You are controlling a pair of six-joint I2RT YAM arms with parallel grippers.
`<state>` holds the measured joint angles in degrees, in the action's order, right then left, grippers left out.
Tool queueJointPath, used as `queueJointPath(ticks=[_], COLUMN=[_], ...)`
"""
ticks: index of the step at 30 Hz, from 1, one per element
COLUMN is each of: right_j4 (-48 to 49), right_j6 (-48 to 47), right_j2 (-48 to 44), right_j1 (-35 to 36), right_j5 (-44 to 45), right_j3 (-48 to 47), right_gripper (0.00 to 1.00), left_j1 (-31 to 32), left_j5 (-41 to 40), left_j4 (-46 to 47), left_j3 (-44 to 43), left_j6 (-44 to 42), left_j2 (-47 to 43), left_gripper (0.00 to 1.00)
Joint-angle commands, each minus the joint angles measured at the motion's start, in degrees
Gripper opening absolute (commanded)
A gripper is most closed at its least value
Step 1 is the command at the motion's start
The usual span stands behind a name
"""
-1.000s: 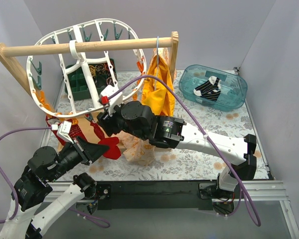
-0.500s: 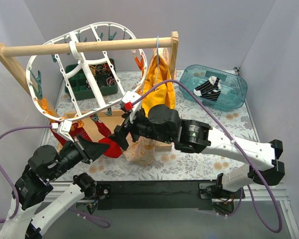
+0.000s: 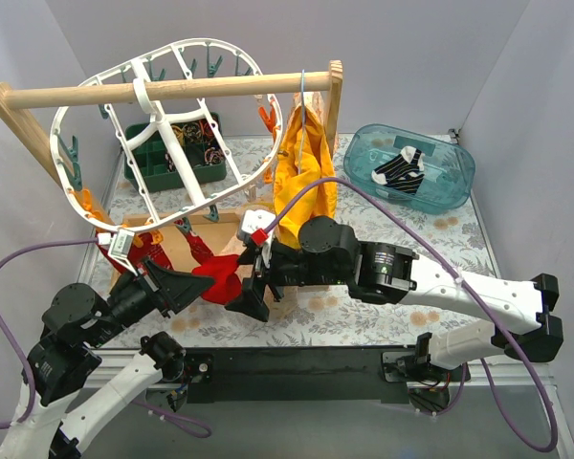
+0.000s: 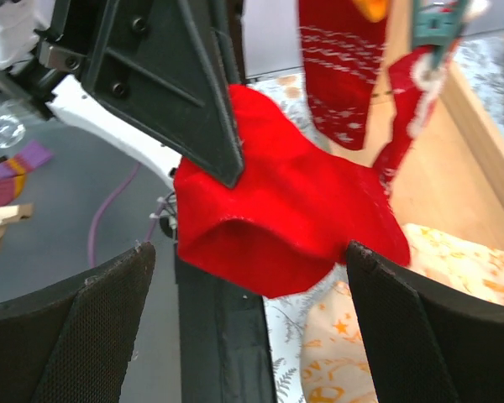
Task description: Remove the socks clipped to the hanger
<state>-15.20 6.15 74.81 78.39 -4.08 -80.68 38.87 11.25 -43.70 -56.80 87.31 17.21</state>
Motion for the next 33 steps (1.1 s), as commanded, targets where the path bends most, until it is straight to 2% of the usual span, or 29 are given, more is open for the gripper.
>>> queueJointPath(ticks=[1, 13, 16, 19, 20, 22, 23, 25, 26, 27, 28, 30, 33], right_j4=[5.79, 10.72, 10.81, 10.72, 10.72, 10.63, 10.63, 10.46, 10.37, 10.11, 9.93, 9.23, 8.44], right_j6=[0.35, 1.14, 1.58, 1.49, 1.41, 1.23, 1.14, 0.97, 0.88, 0.79, 0.53, 0.09, -0.96], right_j2=[0.78, 2.36, 2.71, 2.89, 2.89, 2.80, 2.72, 2.71, 2.45, 2.36, 2.10, 1.40, 0.17], right_j1=[0.10, 0.18, 0.18, 0.18, 0.18, 0.18, 0.18, 0.18, 0.18, 0.18, 0.18, 0.18, 0.18], right_j5=[-7.17, -6.04, -5.42, -5.85, -6.29, -6.82, -7.17, -7.35, -7.35, -7.35, -7.35, -7.00, -6.03], right_j3=[0.18, 1.41, 1.58, 1.50, 1.50, 1.76, 1.85, 2.20, 2.29, 2.46, 2.55, 2.55, 2.11], right_gripper=[0.98, 0.96, 0.84, 0.65, 0.52, 0.42, 0.33, 0.20, 0.09, 0.05, 0.02, 0.01, 0.01], left_j1=[0.15, 0.15, 0.15, 0.06, 0.15, 0.15, 0.15, 0.15, 0.15, 0.15, 0.15, 0.15, 0.15], left_j5=[5.09, 14.41, 15.38, 15.47, 15.30, 14.77, 13.90, 12.75, 11.27, 10.21, 8.81, 4.52, -2.25], left_j4=[4.59, 10.48, 11.36, 11.45, 11.45, 11.27, 10.66, 9.87, 8.99, 8.46, 7.76, 4.95, 0.12], left_j3=[1.16, 2.12, 2.13, 2.13, 1.95, 1.86, 1.69, 1.25, 0.81, 0.55, 0.20, -1.03, -2.70], left_j6=[0.49, 1.28, 1.20, 1.11, 1.11, 1.02, 0.94, 0.67, 0.50, 0.41, 0.32, -0.29, -0.47], left_j2=[-0.69, 0.81, 0.80, 0.72, 0.72, 0.80, 0.81, 1.07, 1.16, 1.16, 1.16, 1.07, 1.42], left_gripper=[0.00, 0.00, 0.00, 0.00, 0.00, 0.00, 0.02, 0.14, 0.33, 0.43, 0.51, 0.62, 0.64])
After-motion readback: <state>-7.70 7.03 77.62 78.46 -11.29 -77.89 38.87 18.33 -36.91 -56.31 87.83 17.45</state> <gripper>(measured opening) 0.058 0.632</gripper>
